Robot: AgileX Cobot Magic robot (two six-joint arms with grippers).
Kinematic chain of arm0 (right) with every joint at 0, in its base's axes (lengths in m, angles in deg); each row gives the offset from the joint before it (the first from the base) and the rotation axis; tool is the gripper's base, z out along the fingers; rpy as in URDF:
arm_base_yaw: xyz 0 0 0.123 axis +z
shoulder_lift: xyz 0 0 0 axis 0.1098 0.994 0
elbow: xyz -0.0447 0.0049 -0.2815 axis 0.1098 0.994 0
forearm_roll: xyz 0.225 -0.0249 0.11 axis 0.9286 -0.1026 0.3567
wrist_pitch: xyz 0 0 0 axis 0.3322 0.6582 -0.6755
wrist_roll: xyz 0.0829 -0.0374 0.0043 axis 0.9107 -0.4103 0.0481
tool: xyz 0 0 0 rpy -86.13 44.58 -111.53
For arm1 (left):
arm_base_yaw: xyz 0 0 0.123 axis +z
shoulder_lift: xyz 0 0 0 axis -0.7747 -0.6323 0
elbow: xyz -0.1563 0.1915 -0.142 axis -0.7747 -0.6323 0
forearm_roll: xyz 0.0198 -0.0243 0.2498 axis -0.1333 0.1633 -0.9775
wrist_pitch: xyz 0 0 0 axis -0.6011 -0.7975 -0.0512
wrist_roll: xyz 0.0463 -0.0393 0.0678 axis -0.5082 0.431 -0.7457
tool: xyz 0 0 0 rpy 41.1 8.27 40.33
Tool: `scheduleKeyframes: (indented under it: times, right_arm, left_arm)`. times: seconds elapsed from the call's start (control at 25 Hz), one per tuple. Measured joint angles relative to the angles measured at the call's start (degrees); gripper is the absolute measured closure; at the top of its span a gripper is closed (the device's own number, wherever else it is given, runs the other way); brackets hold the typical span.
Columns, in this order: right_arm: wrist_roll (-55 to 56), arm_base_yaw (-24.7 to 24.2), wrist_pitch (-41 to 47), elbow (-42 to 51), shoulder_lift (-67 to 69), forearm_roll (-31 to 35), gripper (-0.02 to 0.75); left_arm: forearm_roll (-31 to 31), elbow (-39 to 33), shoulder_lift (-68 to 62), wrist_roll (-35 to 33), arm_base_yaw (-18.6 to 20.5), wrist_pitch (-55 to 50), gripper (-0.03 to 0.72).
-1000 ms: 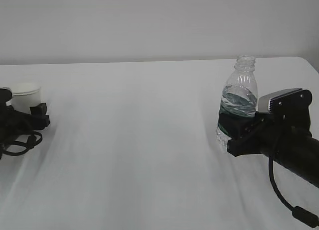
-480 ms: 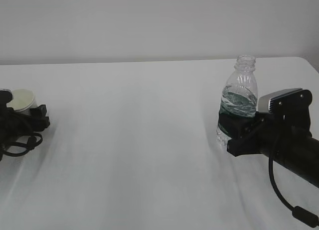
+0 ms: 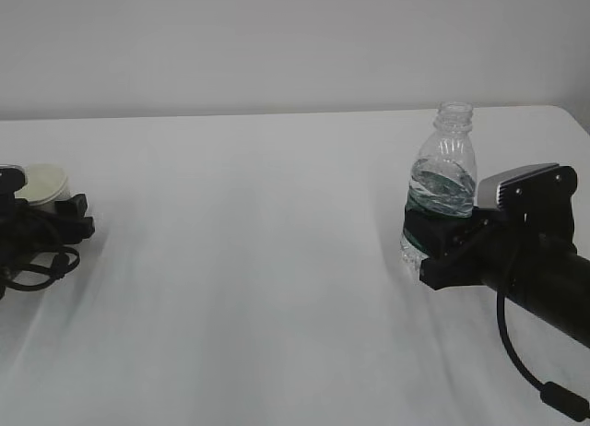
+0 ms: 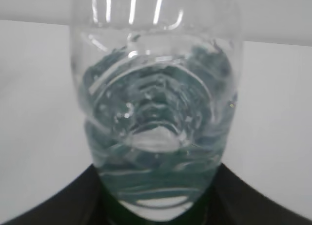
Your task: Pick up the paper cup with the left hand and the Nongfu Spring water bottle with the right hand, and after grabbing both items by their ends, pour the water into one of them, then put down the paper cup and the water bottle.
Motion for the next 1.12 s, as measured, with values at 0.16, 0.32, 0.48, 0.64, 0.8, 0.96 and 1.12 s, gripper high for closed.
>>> scheduleKeyframes:
  times: [0.16,0.32,0.48,0.64,0.8,0.96,1.12]
  right_arm:
    - [0.0,0.0,0.0,0.0,0.0,0.0,0.409]
    - [0.0,0.0,0.0,0.0,0.0,0.0,0.409]
    - [0.0,0.0,0.0,0.0,0.0,0.11,0.409]
    - [0.0,0.0,0.0,0.0,0.0,0.73,0.409]
    - [-0.72,0.0,0.0,0.0,0.0,1.05,0.409]
    - [-0.93,0.0,0.0,0.0,0.0,1.17,0.409]
    - [-1.05,0.0,0.0,0.0,0.0,1.17,0.409]
  left_arm:
    - [-2.61,0.06,0.0,0.0,0.0,0.26,0.206]
    - [-5.34,0.06,1.45,0.0,0.0,0.26,0.211]
    - [-8.69,-0.22,3.98,0.0,0.0,0.26,0.211]
    - [-12.4,-1.82,6.08,0.0,0.0,0.26,0.213]
    - [-18.68,-2.31,6.59,0.0,0.0,0.26,0.214]
    - [-27.25,-2.45,6.72,3.73,0.0,0.26,0.214]
    - [-34.18,-2.45,6.72,11.48,0.0,0.26,0.214]
